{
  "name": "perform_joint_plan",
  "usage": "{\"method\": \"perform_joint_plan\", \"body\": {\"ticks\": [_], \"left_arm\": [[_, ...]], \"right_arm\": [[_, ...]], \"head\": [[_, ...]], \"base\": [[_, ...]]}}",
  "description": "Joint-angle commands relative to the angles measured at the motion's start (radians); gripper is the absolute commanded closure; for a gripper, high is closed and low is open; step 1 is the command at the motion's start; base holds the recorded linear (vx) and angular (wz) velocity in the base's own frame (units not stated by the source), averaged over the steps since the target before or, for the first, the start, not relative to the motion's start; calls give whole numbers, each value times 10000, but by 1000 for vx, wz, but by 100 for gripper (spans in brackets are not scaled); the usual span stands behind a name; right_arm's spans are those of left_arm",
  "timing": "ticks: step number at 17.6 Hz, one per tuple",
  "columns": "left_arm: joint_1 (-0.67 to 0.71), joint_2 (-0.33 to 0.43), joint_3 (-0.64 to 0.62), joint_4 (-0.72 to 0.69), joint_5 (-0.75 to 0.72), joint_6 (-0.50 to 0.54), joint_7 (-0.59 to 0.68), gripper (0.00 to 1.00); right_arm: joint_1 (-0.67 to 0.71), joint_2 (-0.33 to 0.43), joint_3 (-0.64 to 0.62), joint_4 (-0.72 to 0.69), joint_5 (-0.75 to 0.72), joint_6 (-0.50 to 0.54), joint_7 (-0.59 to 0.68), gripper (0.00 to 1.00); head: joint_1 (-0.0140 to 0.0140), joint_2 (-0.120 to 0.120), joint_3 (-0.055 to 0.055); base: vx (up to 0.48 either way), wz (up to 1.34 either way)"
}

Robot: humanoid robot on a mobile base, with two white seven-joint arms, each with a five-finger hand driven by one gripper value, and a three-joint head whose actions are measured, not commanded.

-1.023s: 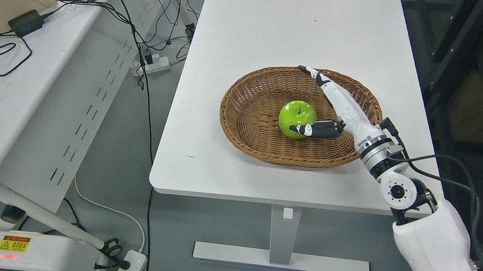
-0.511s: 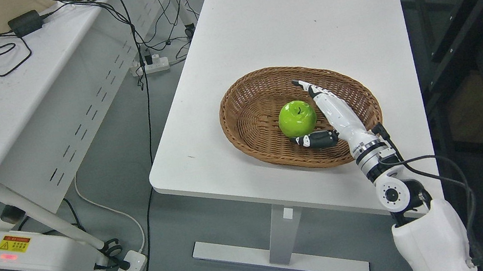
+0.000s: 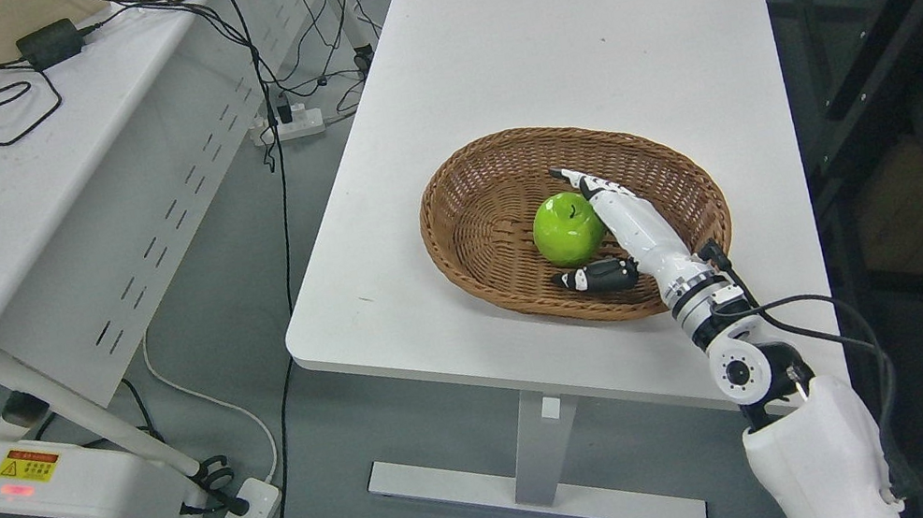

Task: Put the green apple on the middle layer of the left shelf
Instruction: 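Close the right hand fingers around the green apple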

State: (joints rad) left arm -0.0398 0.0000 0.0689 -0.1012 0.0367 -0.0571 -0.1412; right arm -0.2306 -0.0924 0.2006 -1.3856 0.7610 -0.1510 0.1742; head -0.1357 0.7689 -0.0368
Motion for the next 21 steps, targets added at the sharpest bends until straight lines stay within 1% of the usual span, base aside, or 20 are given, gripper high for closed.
{"method": "perform_joint_plan", "body": {"ticks": [1,2,6,8,10,14,16,19,21], "left_arm": [[0,175,1,0,1,-12,1,0],[0,175,1,0,1,-12,1,0],[0,175,1,0,1,-12,1,0],[0,175,1,0,1,-12,1,0],[0,175,1,0,1,3,1,0],[0,175,1,0,1,-12,1,0],[0,175,1,0,1,-12,1,0],[0,175,1,0,1,-12,1,0],[0,175,1,0,-14,-12,1,0]], "right_arm": [[-102,50,248,649,303,6,-55,0],[-103,65,264,679,502,6,-70,0],[-118,96,219,680,550,22,-131,1],[-194,111,157,664,550,37,-147,11],[-195,127,126,664,474,37,-132,29],[-179,142,-57,649,244,37,-132,54],[-194,142,-256,634,137,37,-132,61],[-210,157,-685,511,-78,-9,-132,75],[-195,142,-946,267,-414,-70,-192,80]], "head": [[0,0,0],[0,0,0],[0,0,0],[0,0,0],[0,0,0],[0,0,0],[0,0,0],[0,0,0],[0,0,0]], "base": [[0,0],[0,0],[0,0],[0,0],[0,0],[0,0],[0,0],[0,0],[0,0]]}}
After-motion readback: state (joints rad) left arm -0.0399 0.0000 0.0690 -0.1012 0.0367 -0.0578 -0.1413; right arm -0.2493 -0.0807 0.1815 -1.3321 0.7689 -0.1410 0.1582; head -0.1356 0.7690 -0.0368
